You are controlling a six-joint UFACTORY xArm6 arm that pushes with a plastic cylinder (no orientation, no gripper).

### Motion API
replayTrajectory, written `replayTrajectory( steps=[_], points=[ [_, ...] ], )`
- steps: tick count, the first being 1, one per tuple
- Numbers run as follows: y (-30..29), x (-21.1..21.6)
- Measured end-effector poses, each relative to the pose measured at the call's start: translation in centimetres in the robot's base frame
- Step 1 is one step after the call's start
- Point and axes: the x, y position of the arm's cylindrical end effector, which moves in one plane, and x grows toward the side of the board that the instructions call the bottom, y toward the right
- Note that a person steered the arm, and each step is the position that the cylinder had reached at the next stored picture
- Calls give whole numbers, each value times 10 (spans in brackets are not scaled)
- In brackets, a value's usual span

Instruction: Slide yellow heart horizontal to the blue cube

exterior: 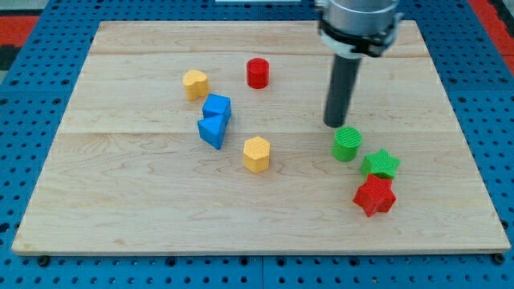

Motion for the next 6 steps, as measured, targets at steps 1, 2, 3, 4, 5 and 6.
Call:
replayTrajectory(
  steps=[1,2,3,4,5,6],
  points=[
    [-14,48],
    [-19,18],
    [-43,-66],
    [-43,-153],
    [-152,-158],
    [-199,-114]
  ],
)
